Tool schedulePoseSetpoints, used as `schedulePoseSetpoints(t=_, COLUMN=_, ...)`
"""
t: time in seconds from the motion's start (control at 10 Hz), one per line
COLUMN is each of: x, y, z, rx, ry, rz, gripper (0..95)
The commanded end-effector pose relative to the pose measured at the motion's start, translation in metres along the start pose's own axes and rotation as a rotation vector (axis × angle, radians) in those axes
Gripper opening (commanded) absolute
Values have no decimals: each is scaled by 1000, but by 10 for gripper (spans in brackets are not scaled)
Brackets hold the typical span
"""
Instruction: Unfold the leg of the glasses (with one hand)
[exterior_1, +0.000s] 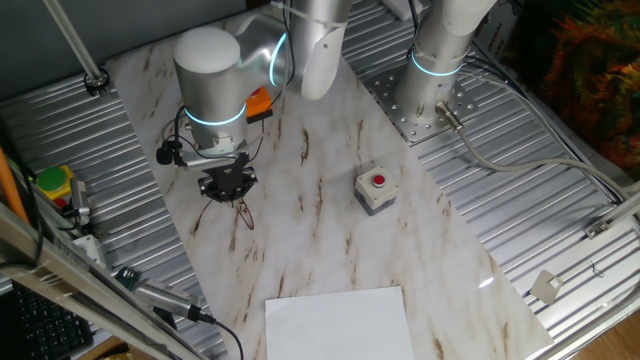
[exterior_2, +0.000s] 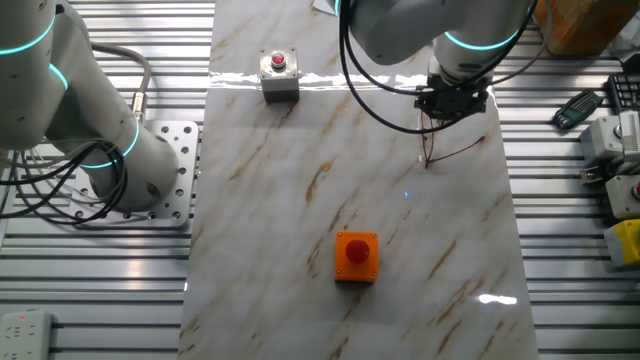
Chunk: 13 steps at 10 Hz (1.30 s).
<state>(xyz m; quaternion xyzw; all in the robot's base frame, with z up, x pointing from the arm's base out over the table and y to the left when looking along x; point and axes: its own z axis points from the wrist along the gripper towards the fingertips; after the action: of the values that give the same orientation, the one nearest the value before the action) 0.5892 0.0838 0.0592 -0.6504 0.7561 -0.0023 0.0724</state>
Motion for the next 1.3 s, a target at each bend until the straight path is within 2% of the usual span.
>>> schedulePoseSetpoints(t=0.1, x=1, y=1, z=1, rx=-1, ry=7, rz=-1, gripper=0)
schedulePoseSetpoints(t=0.4, x=4, y=6, z=5, rx=3, ry=3, rz=5, gripper=0)
schedulePoseSetpoints(t=0.9, x=4, y=7, z=5, rx=-1, ry=21, rz=6, gripper=0)
schedulePoseSetpoints(t=1.2, x=4, y=7, z=5, rx=-16, ry=38, rz=8, gripper=0)
schedulePoseSetpoints(t=1.3, x=4, y=7, z=5, rx=-10, ry=86, rz=0, gripper=0)
